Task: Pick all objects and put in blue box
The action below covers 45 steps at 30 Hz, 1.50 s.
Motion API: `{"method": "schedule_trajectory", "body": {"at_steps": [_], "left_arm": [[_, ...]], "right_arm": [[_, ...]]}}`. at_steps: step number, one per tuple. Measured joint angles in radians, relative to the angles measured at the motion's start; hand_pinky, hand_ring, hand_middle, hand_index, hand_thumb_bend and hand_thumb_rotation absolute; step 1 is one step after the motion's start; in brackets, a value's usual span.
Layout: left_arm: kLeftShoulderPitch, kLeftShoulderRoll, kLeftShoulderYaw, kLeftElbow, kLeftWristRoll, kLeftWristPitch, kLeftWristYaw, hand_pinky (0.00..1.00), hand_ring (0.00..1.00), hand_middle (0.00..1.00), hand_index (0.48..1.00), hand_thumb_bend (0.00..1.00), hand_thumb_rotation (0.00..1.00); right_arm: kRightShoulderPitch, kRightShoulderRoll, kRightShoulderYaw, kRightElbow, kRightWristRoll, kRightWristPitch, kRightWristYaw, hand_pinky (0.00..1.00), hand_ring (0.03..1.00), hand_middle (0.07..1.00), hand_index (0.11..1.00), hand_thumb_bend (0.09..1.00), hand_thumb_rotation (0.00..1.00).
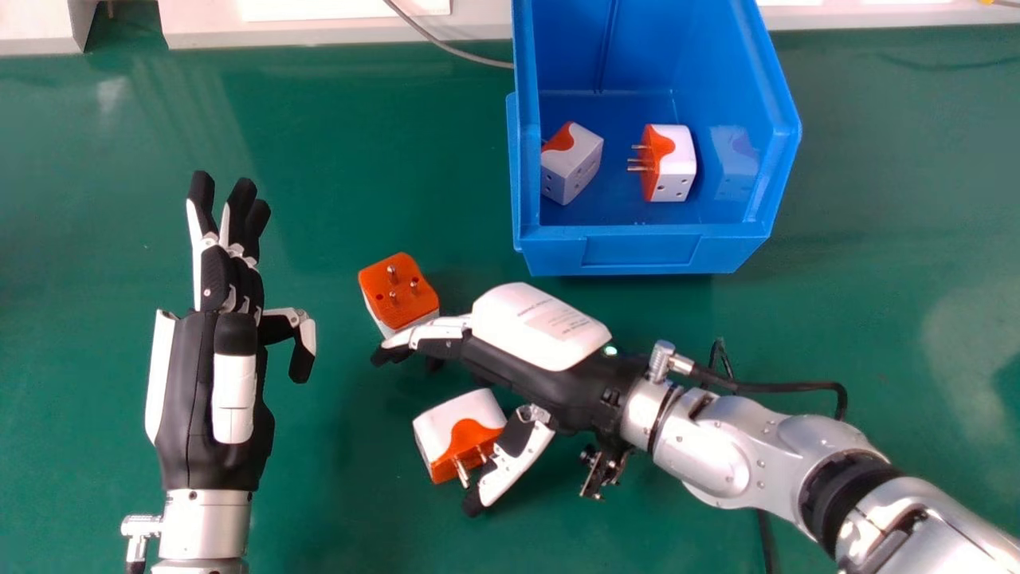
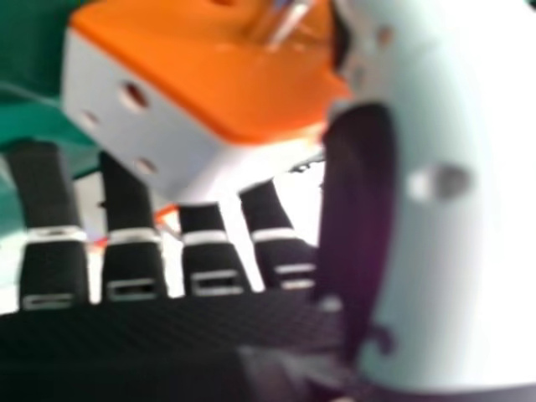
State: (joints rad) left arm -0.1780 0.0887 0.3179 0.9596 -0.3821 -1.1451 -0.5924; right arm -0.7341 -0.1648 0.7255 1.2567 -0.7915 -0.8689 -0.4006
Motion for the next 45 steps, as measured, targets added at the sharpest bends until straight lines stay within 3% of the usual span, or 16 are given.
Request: {"method": "schedule_trajectory", "body": {"at_steps": [4, 9, 14, 26, 32, 38, 45], "left_arm": [[0.0, 0.0, 0.0, 0.0, -0.003, 0.0, -0.008, 0.0, 1.0, 1.0, 1.0, 1.0, 0.94], [0.0, -0.001, 0.0, 0.0, -0.004, 0.0, -0.008, 0.0, 1.0, 1.0, 1.0, 1.0, 0.94], [0.0, -0.001, 0.0, 0.0, -0.011, 0.001, -0.017, 0.0, 1.0, 1.0, 1.0, 1.0, 0.94], [0.0, 0.0, 0.001, -0.001, -0.012, 0.001, -0.02, 0.0, 1.0, 1.0, 1.0, 1.0, 0.93], [0.0, -0.001, 0.001, -0.001, -0.013, 0.001, -0.028, 0.0, 1.0, 1.0, 1.0, 1.0, 0.93], [0.004, -0.002, 0.001, -0.004, -0.013, 0.001, -0.027, 0.0, 1.0, 1.0, 1.0, 1.0, 0.93], [0.008, -0.003, 0.0, -0.008, -0.012, 0.001, -0.024, 0.0, 1.0, 1.0, 1.0, 1.0, 0.93]], "right_arm": [[0.002, -0.003, 0.018, 0.002, -0.027, -0.002, -0.052, 0.42, 0.481, 0.549, 0.553, 0.612, 0.04], [0.002, -0.007, 0.026, 0.003, -0.042, -0.013, -0.068, 0.4, 0.455, 0.527, 0.528, 0.581, 0.02], [0.002, -0.007, 0.02, 0.005, -0.035, -0.019, -0.052, 0.37, 0.414, 0.507, 0.517, 0.561, 0.02], [0.003, -0.008, 0.019, 0.006, -0.044, -0.02, -0.071, 0.31, 0.356, 0.472, 0.517, 0.543, 0.01], [0.007, -0.016, 0.012, 0.006, -0.042, -0.035, -0.074, 0.32, 0.36, 0.471, 0.514, 0.54, 0.01], [0.049, -0.049, -0.055, -0.002, 0.008, -0.089, -0.044, 0.28, 0.318, 0.452, 0.515, 0.531, 0.0], [0.09, -0.095, -0.171, -0.073, 0.117, -0.192, -0.005, 0.29, 0.343, 0.462, 0.506, 0.528, 0.0]]}}
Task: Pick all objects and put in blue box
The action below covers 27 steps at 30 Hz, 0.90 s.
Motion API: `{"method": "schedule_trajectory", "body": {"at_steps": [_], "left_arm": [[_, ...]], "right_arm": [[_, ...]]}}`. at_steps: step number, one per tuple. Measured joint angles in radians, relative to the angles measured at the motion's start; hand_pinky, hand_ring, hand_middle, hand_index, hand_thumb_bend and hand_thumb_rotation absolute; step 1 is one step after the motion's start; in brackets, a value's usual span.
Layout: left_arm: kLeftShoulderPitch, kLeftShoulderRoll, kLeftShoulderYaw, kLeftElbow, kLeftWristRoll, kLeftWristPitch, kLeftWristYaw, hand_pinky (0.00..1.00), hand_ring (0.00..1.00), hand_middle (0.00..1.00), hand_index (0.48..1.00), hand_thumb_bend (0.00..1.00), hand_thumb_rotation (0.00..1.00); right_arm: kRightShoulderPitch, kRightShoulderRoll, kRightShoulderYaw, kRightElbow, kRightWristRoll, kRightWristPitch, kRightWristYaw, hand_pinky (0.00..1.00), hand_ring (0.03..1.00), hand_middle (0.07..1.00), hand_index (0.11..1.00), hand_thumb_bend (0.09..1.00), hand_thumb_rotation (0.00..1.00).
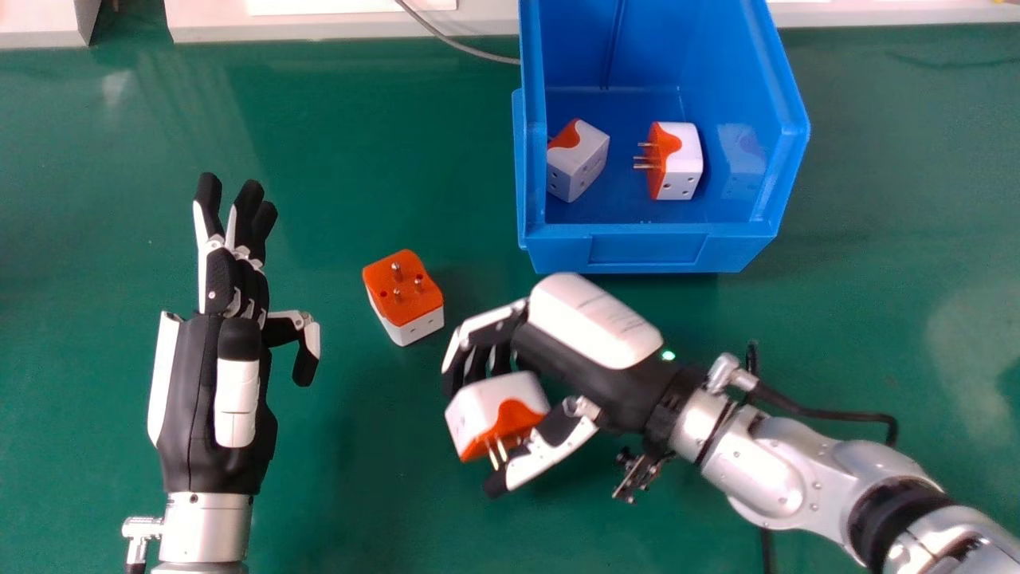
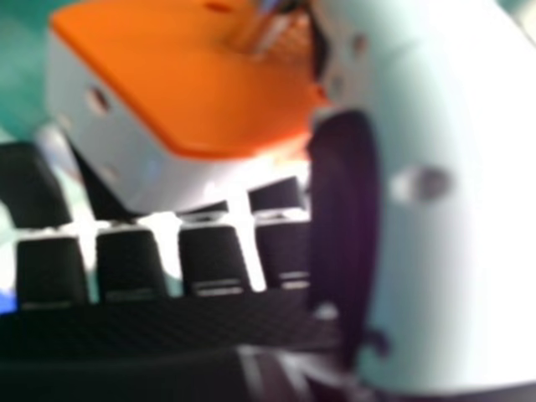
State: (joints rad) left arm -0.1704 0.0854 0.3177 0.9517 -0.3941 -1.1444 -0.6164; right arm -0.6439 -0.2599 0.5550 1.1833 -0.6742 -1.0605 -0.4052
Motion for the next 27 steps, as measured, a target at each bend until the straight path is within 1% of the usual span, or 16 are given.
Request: {"method": "schedule_trajectory", "body": {"at_steps": [3, 7, 10, 12, 14, 21, 25, 26, 27], "left_arm": [[0.001, -0.001, 0.0, 0.0, 0.001, 0.0, 0.001, 0.0, 1.0, 1.0, 1.0, 1.0, 0.93], [0.001, -0.001, 0.0, 0.001, 0.004, -0.002, 0.01, 0.0, 1.0, 1.0, 1.0, 1.0, 0.93], [0.001, 0.0, 0.0, 0.003, 0.006, -0.006, 0.015, 0.0, 1.0, 1.0, 1.0, 1.0, 0.94], [0.001, 0.002, 0.0, 0.006, 0.013, -0.01, 0.019, 0.0, 1.0, 1.0, 1.0, 1.0, 0.94], [0.001, 0.002, 0.001, 0.007, 0.017, -0.011, 0.024, 0.0, 1.0, 1.0, 1.0, 1.0, 0.94], [-0.002, 0.004, 0.0, 0.009, 0.029, -0.011, 0.036, 0.0, 1.0, 1.0, 1.0, 1.0, 0.94], [-0.012, 0.005, 0.0, 0.017, 0.031, -0.011, 0.035, 0.0, 1.0, 1.0, 1.0, 1.0, 0.94], [-0.015, 0.006, 0.0, 0.02, 0.031, -0.011, 0.034, 0.0, 1.0, 1.0, 1.0, 1.0, 0.94], [-0.017, 0.006, 0.001, 0.022, 0.03, -0.011, 0.032, 0.0, 1.0, 1.0, 1.0, 1.0, 0.94]], "right_arm": [[0.017, -0.007, -0.04, -0.025, 0.039, -0.029, 0.024, 0.31, 0.354, 0.466, 0.503, 0.528, 0.0], [0.043, -0.016, -0.075, -0.059, 0.065, -0.054, 0.062, 0.31, 0.357, 0.467, 0.503, 0.528, 0.0], [0.052, -0.016, -0.106, -0.079, 0.094, -0.07, 0.09, 0.29, 0.328, 0.466, 0.504, 0.527, 0.0], [0.053, -0.017, -0.136, -0.093, 0.132, -0.092, 0.113, 0.3, 0.339, 0.474, 0.51, 0.524, 0.0], [0.054, -0.02, -0.167, -0.11, 0.166, -0.106, 0.132, 0.3, 0.348, 0.481, 0.515, 0.522, 0.0], [0.044, -0.047, -0.281, -0.185, 0.243, -0.122, 0.17, 0.32, 0.367, 0.494, 0.521, 0.518, 0.0], [0.017, -0.054, -0.332, -0.205, 0.239, -0.119, 0.158, 0.33, 0.371, 0.497, 0.522, 0.517, 0.0], [0.005, -0.054, -0.343, -0.205, 0.235, -0.114, 0.15, 0.3, 0.386, 0.49, 0.52, 0.517, 0.0], [-0.006, -0.054, -0.354, -0.205, 0.233, -0.107, 0.145, 0.3, 0.386, 0.49, 0.52, 0.517, 0.0]]}}
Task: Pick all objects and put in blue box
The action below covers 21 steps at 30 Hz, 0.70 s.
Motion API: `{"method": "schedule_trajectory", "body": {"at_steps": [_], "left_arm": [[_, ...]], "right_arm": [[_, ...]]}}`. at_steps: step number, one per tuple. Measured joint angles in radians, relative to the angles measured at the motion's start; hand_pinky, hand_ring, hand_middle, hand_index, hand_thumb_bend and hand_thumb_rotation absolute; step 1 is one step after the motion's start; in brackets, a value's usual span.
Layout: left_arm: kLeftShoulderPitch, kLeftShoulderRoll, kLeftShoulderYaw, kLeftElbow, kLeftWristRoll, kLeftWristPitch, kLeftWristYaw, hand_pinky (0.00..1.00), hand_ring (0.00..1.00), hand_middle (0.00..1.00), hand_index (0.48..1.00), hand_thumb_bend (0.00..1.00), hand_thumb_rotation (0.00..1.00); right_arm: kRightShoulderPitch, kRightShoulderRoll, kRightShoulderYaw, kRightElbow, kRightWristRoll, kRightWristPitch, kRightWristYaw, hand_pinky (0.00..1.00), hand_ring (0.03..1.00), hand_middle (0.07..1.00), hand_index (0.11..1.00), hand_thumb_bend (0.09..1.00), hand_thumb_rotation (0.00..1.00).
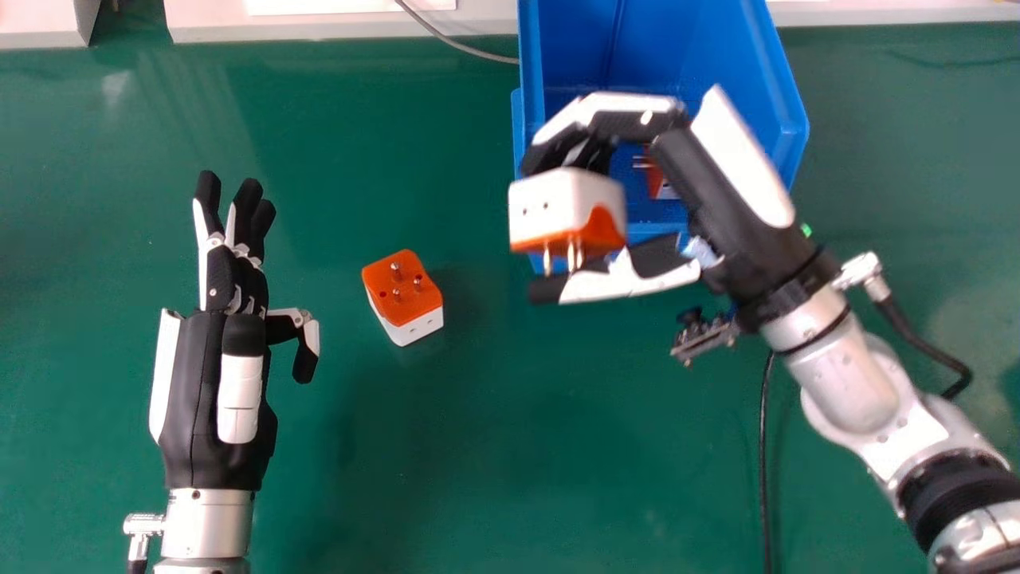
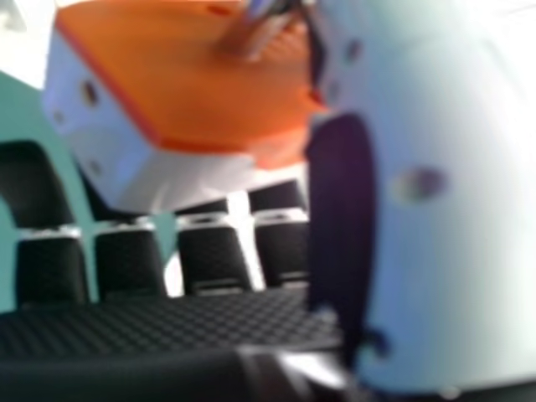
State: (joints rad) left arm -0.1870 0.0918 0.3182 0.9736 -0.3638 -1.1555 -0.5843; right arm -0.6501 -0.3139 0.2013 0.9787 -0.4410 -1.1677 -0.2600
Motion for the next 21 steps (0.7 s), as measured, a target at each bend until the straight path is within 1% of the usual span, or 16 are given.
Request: {"method": "schedule_trajectory", "body": {"at_steps": [5, 8, 12, 15, 17, 18, 19, 21], "left_arm": [[-0.007, 0.0, 0.0, 0.0, -0.009, 0.006, -0.011, 0.0, 1.0, 1.0, 1.0, 1.0, 0.94], [-0.009, 0.0, 0.0, 0.0, -0.01, 0.012, -0.017, 0.0, 1.0, 1.0, 1.0, 1.0, 0.94], [-0.014, 0.0, 0.002, 0.0, -0.014, 0.012, -0.02, 0.0, 1.0, 1.0, 1.0, 1.0, 0.93], [-0.016, 0.0, 0.002, 0.001, -0.014, 0.012, -0.02, 0.0, 1.0, 1.0, 1.0, 1.0, 0.93], [-0.016, 0.0, 0.002, 0.002, -0.013, 0.011, -0.018, 0.0, 1.0, 1.0, 1.0, 1.0, 0.93], [-0.017, 0.0, 0.002, 0.007, -0.01, 0.011, -0.016, 0.0, 1.0, 1.0, 1.0, 1.0, 0.93], [-0.017, 0.0, 0.002, 0.009, -0.01, 0.01, -0.015, 0.0, 1.0, 1.0, 1.0, 1.0, 0.93], [-0.019, -0.001, 0.002, 0.013, -0.007, 0.008, -0.01, 0.0, 1.0, 1.0, 1.0, 1.0, 0.93]], "right_arm": [[-0.068, -0.007, -0.032, 0.006, -0.001, 0.031, -0.01, 0.32, 0.384, 0.496, 0.522, 0.516, 0.0], [-0.106, -0.007, -0.042, 0.023, 0.001, 0.06, -0.002, 0.33, 0.383, 0.5, 0.523, 0.515, 0.0], [-0.143, -0.009, -0.052, 0.053, 0.017, 0.101, 0.038, 0.34, 0.379, 0.502, 0.529, 0.513, 0.0], [-0.174, -0.01, -0.056, 0.08, 0.018, 0.141, 0.04, 0.34, 0.378, 0.502, 0.53, 0.512, 0.0], [-0.204, -0.011, -0.058, 0.101, 0.01, 0.181, 0.026, 0.34, 0.377, 0.502, 0.53, 0.512, 0.0], [-0.248, -0.017, -0.059, 0.124, -0.002, 0.23, 0.0, 0.34, 0.377, 0.502, 0.53, 0.512, 0.0], [-0.254, -0.016, -0.057, 0.128, -0.008, 0.24, -0.009, 0.34, 0.377, 0.502, 0.53, 0.512, 0.0], [-0.296, -0.014, -0.049, 0.168, -0.043, 0.315, -0.053, 0.34, 0.379, 0.502, 0.531, 0.512, 0.0]]}}
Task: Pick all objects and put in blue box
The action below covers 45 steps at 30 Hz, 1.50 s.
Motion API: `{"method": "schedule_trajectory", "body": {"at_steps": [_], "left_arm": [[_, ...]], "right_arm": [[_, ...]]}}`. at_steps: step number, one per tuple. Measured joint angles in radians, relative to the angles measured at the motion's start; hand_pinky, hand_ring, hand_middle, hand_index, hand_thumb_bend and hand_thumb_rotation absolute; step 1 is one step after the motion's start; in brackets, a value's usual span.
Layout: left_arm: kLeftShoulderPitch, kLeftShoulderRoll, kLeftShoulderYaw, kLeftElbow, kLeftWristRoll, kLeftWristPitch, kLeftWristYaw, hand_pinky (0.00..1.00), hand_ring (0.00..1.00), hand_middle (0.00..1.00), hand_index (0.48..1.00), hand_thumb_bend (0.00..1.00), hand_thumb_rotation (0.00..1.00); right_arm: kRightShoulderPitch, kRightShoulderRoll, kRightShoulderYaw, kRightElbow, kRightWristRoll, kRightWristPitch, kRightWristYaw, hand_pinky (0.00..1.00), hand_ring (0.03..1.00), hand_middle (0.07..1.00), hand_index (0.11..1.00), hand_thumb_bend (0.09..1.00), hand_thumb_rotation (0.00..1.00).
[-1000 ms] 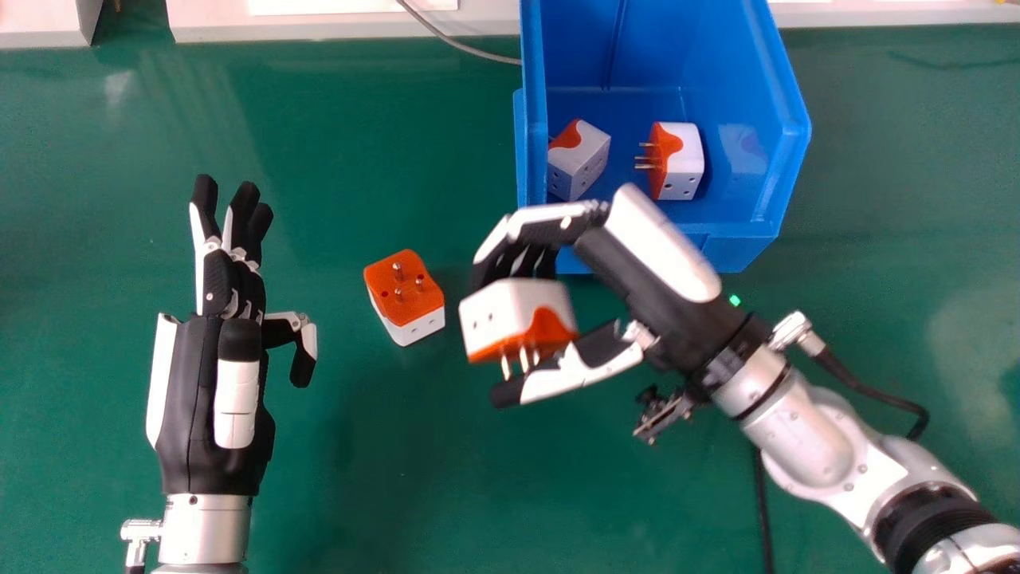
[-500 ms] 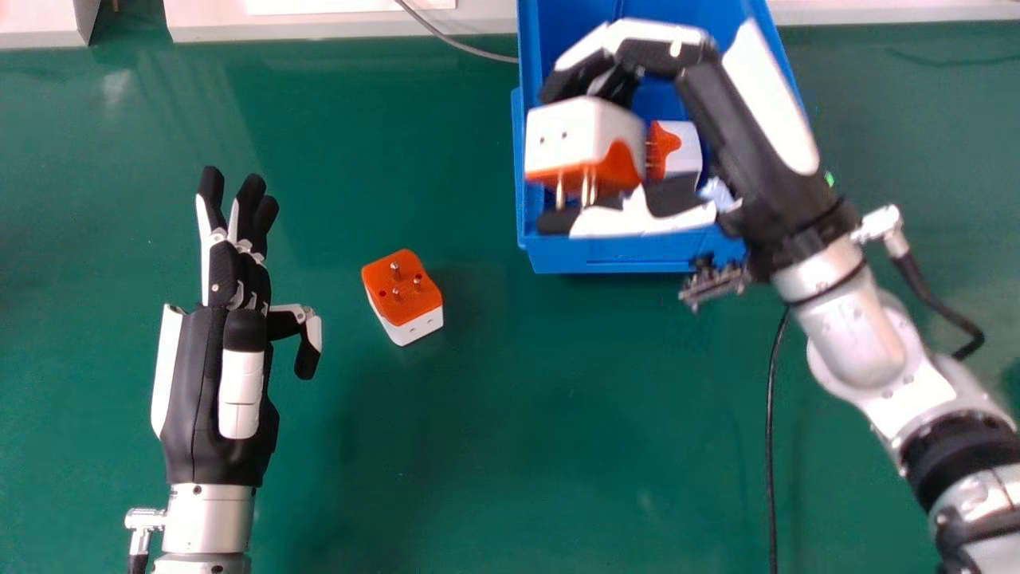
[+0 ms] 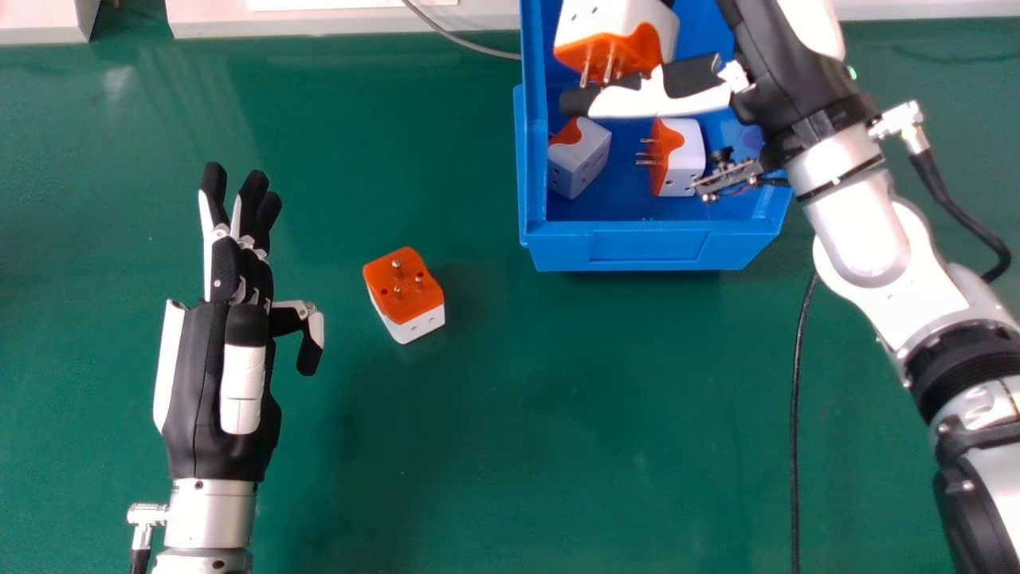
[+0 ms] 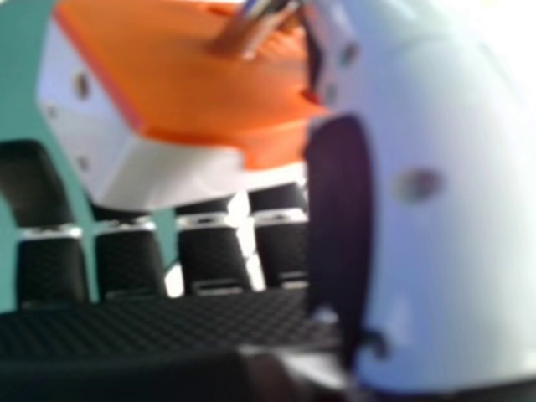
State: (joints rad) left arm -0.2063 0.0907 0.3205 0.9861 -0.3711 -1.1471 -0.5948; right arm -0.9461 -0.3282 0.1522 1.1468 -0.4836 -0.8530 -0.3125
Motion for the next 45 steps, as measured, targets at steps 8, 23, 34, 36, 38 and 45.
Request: {"method": "schedule_trajectory", "body": {"at_steps": [8, 23, 34, 36, 38, 45], "left_arm": [[-0.002, 0.0, 0.0, 0.007, 0.016, -0.007, 0.03, 0.0, 1.0, 1.0, 1.0, 1.0, 0.94], [-0.007, 0.001, 0.001, 0.022, 0.018, -0.022, 0.047, 0.0, 1.0, 1.0, 1.0, 1.0, 0.94], [-0.008, 0.006, 0.0, 0.026, 0.017, -0.022, 0.043, 0.0, 1.0, 1.0, 1.0, 1.0, 0.94], [-0.008, 0.006, 0.0, 0.027, 0.017, -0.022, 0.043, 0.0, 1.0, 1.0, 1.0, 1.0, 0.94], [-0.008, 0.006, 0.0, 0.027, 0.018, -0.023, 0.045, 0.0, 1.0, 1.0, 1.0, 1.0, 0.94], [-0.008, 0.006, -0.001, 0.027, 0.025, -0.026, 0.055, 0.0, 1.0, 1.0, 1.0, 1.0, 0.95]], "right_arm": [[-0.141, 0.016, 0.026, 0.116, -0.037, 0.205, -0.087, 0.34, 0.382, 0.497, 0.532, 0.512, 0.0], [-0.23, 0.046, 0.091, 0.19, -0.061, 0.405, -0.071, 0.37, 0.399, 0.491, 0.527, 0.515, 0.0], [-0.242, 0.084, 0.147, 0.219, -0.107, 0.557, -0.05, 0.4, 0.412, 0.487, 0.517, 0.517, 0.0], [-0.242, 0.09, 0.159, 0.221, -0.114, 0.581, -0.037, 0.4, 0.412, 0.487, 0.517, 0.517, 0.0], [-0.242, 0.095, 0.168, 0.225, -0.116, 0.591, -0.028, 0.41, 0.416, 0.485, 0.515, 0.517, 0.0], [-0.242, 0.101, 0.188, 0.229, -0.136, 0.641, 0.073, 0.47, 0.419, 0.493, 0.516, 0.518, 0.0]]}}
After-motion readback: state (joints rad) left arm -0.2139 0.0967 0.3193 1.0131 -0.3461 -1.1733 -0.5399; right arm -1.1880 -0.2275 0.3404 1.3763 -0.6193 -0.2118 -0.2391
